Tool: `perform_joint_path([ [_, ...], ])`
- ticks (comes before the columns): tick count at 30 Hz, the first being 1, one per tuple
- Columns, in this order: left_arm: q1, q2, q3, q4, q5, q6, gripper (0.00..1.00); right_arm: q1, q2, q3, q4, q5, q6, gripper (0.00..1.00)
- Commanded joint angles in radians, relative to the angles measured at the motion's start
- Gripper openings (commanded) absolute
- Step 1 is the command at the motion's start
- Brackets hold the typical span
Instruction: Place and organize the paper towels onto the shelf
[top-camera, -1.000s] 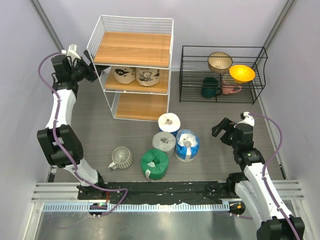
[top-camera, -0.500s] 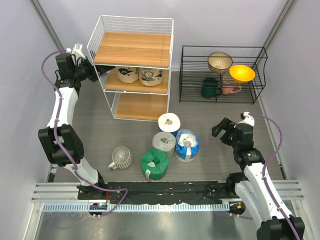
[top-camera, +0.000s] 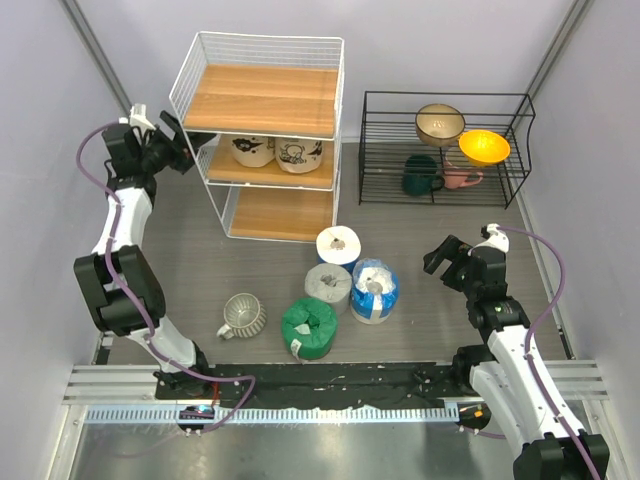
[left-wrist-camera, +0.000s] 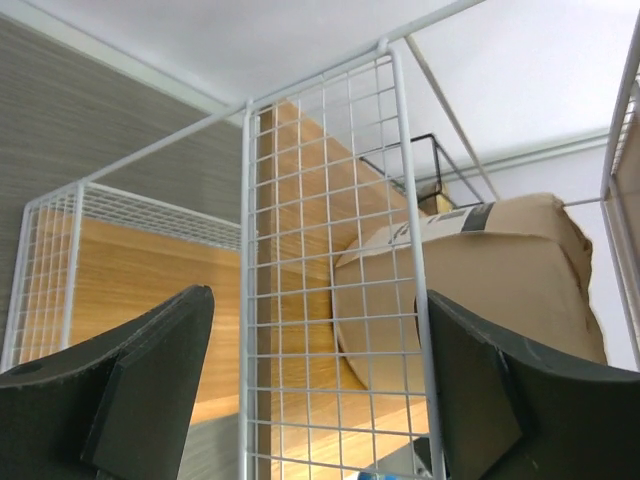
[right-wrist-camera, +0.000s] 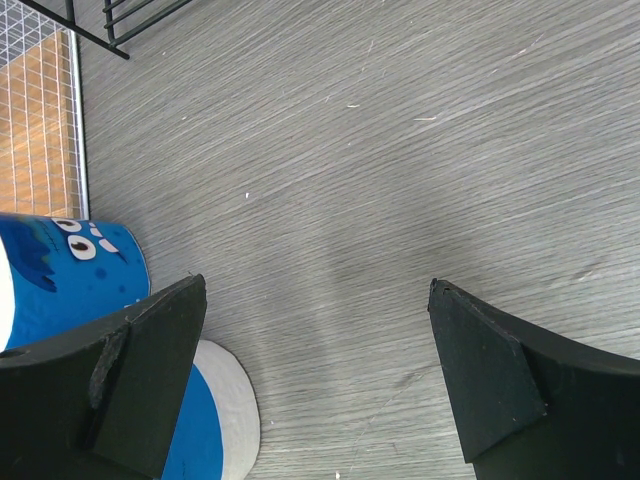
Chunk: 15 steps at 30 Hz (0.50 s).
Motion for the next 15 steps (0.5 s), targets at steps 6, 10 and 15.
perform_joint_path([
  [6, 0.101, -0.07, -0.131, 0.45, 0.048, -0.354, 0.86, 0.003, 0.004, 0.012, 0.039, -0.004, 0.0, 0.99],
  [10, 0.109, -0.055, -0.159, 0.594, 0.074, -0.451, 0.86, 0.004, 0.001, 0.011, 0.037, -0.005, 0.0, 0.99],
  [15, 0.121, -0.061, -0.22, 0.743, 0.077, -0.586, 0.86, 0.004, -0.003, 0.011, 0.037, -0.005, 0.0, 0.99],
])
